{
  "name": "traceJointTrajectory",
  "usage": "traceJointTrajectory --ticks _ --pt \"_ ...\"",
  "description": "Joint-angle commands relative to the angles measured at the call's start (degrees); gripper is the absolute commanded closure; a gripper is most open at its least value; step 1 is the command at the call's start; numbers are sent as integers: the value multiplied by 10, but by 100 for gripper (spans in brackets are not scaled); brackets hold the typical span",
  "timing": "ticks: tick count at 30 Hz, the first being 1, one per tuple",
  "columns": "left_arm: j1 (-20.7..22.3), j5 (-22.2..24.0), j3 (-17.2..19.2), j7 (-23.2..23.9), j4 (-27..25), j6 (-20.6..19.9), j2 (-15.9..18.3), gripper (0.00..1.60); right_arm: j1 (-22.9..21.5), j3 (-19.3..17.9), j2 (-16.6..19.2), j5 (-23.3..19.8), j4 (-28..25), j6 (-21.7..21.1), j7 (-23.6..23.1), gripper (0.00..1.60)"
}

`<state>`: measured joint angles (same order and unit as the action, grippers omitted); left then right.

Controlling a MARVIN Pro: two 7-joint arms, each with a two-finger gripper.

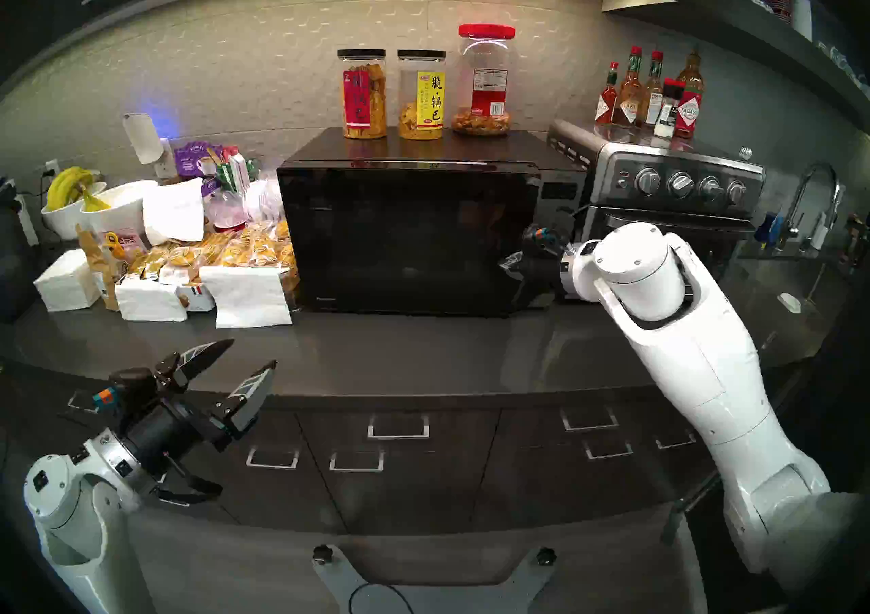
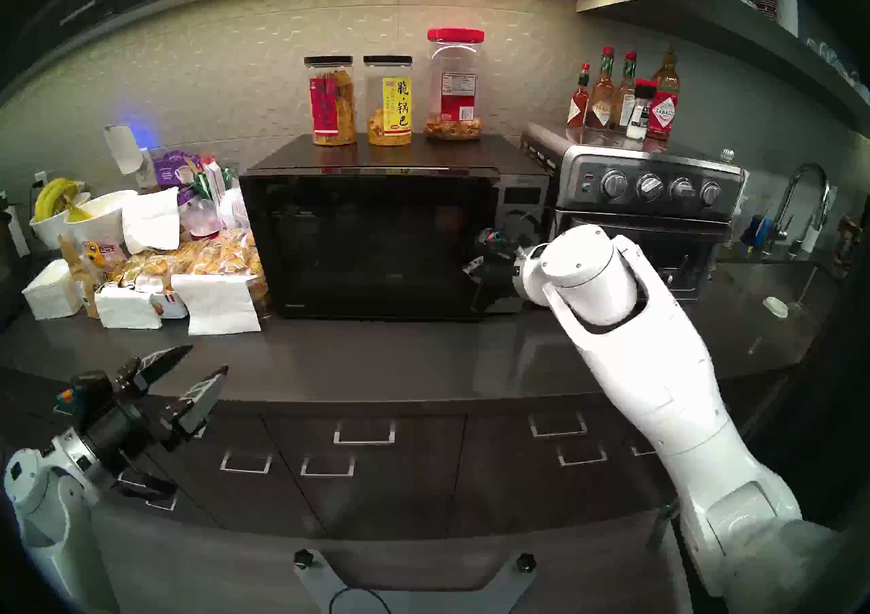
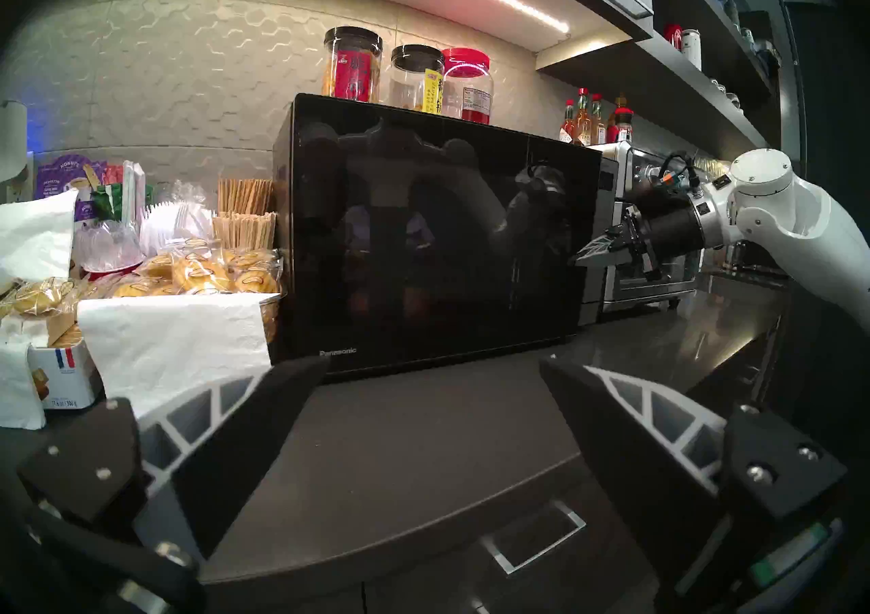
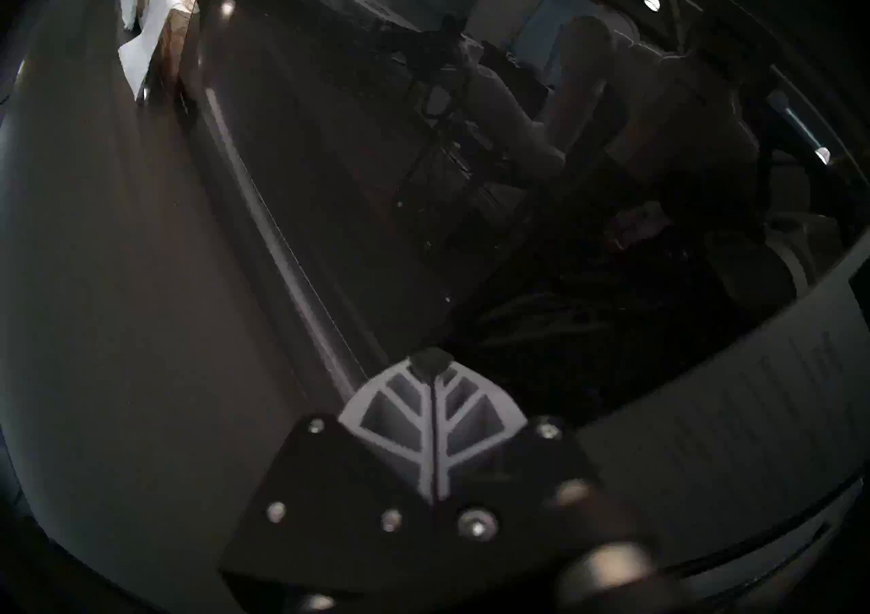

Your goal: Open the microwave, put the plate inside, and close the door

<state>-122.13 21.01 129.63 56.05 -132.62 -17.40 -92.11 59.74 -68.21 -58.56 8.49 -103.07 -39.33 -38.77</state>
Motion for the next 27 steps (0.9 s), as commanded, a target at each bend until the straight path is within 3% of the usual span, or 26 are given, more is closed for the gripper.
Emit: traceJointTrajectory --ticks 1,17,27 --pt "1 2 1 -1 -10 -1 -1 0 -41 -1 -16 3 6 7 2 160" --pt "2 1 1 0 -10 -1 -1 0 -81 22 -48 26 79 6 6 160" --pt "2 1 1 0 -10 -1 -2 0 -73 -3 -23 5 50 -7 -38 160"
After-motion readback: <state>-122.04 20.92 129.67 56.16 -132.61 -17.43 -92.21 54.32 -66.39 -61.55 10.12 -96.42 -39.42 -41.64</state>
